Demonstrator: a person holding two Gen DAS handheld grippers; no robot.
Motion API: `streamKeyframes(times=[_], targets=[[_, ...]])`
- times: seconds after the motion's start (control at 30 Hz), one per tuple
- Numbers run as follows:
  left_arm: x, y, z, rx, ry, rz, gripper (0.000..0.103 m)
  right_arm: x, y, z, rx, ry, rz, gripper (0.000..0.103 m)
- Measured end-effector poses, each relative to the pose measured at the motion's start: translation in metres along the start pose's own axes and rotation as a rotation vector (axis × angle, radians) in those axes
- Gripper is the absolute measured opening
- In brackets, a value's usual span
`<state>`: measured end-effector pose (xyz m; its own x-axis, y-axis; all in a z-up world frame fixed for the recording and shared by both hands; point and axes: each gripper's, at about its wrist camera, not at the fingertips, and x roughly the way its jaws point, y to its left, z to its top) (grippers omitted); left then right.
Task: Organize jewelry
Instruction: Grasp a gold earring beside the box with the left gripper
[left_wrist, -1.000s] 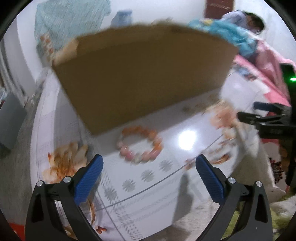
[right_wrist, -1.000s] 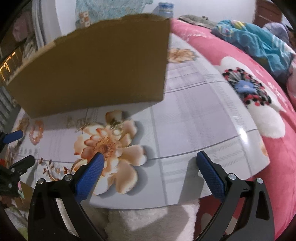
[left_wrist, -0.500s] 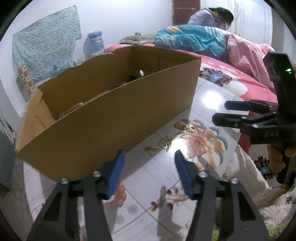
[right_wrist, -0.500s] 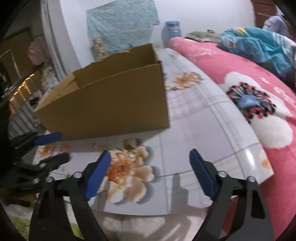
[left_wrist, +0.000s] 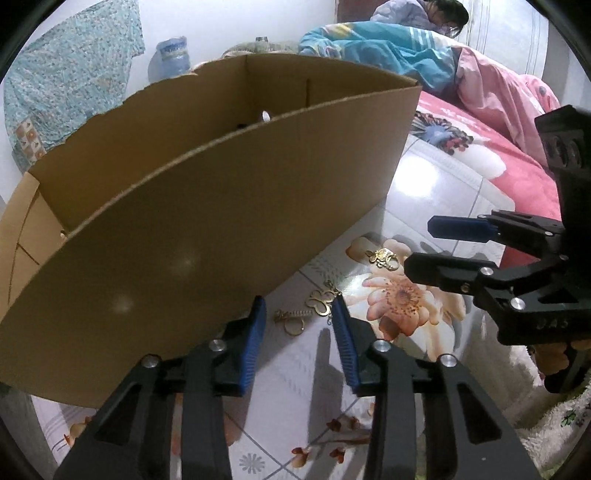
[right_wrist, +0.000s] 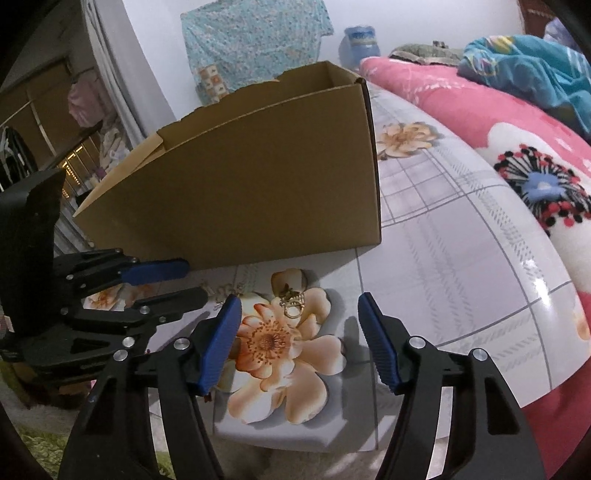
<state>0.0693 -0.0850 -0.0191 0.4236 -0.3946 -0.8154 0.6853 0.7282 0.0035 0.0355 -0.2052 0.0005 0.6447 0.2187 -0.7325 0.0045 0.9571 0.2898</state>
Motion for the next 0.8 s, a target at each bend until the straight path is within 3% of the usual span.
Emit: streamKeyframes(times=[0.37,0.5,0.8], targets=[[0.009,0.004,-0.002,-0.005,0.037,0.008,0.026,0.0,-0.006,-0.002,0.023,-0.001,0.011,0.061],[0.01,0.004,0.0,-0.002,0.035,0.015,0.011,0.001,-0.01,-0.002,0.028,0.002,0.014,0.06],[0.003,0.012,0.0,-0.032,0.001,-0.006,0.008,0.001,-0.016,-0.002,0.046,0.001,0.019,0.06]])
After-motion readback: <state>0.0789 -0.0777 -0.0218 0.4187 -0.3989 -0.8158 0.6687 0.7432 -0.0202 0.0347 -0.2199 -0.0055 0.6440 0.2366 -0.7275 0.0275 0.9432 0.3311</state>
